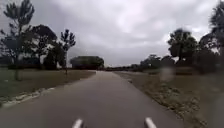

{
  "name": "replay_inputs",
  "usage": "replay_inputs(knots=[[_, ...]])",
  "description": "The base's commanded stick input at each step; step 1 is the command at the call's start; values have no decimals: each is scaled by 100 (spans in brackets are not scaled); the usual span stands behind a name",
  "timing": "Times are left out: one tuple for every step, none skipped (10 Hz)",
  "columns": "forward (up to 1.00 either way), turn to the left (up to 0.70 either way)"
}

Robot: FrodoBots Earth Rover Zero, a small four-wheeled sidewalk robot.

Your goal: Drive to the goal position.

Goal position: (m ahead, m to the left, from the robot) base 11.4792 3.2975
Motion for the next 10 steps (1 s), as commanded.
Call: replay_inputs(knots=[[84, 3], [84, 3], [84, 3], [84, 3], [84, 3], [84, 3], [84, 3], [84, 3], [84, 3], [84, 3]])
